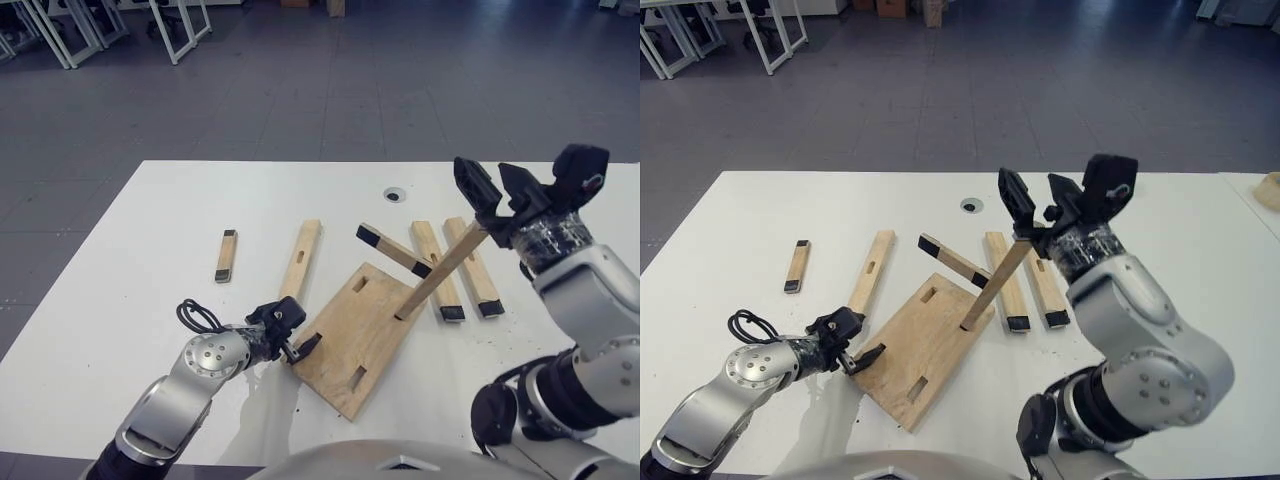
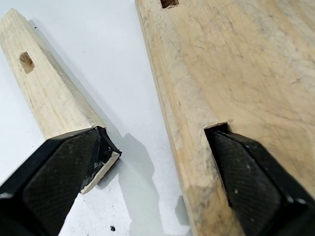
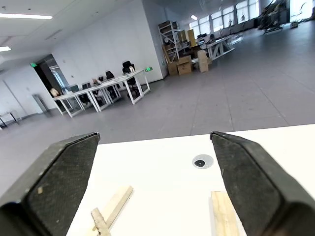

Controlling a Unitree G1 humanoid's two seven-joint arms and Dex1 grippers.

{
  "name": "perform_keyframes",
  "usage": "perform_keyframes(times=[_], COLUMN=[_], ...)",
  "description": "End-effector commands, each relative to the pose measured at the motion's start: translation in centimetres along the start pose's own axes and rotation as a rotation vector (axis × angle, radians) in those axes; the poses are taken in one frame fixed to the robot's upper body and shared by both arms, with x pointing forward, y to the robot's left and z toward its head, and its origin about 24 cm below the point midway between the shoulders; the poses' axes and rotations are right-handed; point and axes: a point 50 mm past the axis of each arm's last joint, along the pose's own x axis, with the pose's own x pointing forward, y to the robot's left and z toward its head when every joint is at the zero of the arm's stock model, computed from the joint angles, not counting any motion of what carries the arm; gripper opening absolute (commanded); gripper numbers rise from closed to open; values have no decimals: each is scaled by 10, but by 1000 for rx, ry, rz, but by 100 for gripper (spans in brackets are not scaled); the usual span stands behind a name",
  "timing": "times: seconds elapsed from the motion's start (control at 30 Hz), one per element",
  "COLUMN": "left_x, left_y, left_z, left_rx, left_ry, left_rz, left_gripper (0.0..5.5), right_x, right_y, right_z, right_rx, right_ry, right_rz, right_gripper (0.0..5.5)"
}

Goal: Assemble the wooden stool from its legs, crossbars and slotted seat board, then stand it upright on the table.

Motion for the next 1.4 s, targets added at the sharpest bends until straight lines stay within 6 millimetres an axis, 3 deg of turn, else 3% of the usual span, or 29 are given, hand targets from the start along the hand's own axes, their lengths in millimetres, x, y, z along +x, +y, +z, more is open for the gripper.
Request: perform_keyframes(times=[0.03, 0.1, 0.2, 0.27, 0.33, 0.43, 0.5, 0.6, 0.67, 0.77, 1.03, 1.2, 1.4], left_x=[5, 6, 6, 6, 6, 5, 5, 3, 4, 3, 2, 3, 4], left_y=[-9, -10, -12, -13, -14, -16, -16, -16, -13, -9, -8, -8, -14], left_z=[-24, -24, -25, -26, -27, -28, -29, -29, -27, -24, -16, -11, -7], left_rx=[-65, -75, -91, -100, -108, -124, -128, -127, -114, -102, -115, -129, -138], left_ry=[138, 135, 136, 137, 137, 137, 139, 139, 136, 133, 118, 111, 100], left_rz=[-41, -42, -37, -31, -26, -16, -14, -10, -11, -9, -11, -6, -24], left_gripper=[423, 423, 423, 423, 423, 423, 423, 423, 423, 423, 423, 423, 423], right_x=[11, 26, 32, 28, 22, -8, -29, -54, -61, -60, -50, -31, -1], right_y=[2, 4, -11, -26, -41, -78, -90, -68, -55, -43, -27, -26, -22], right_z=[-39, 2, 60, 78, 79, 54, 34, -5, -34, -63, -134, -148, -147], right_rx=[103, 128, 100, 79, 47, -70, -174, -373, -548, -732, -899, -958, -1004], right_ry=[223, 6, -229, -280, -242, 104, 365, 757, 895, 886, 812, 756, 647], right_rz=[-17, 23, 19, -3, 11, 148, 204, 446, 526, 564, 575, 544, 482], right_gripper=[413, 413, 413, 413, 413, 413, 413, 413, 413, 413, 413, 413, 413])
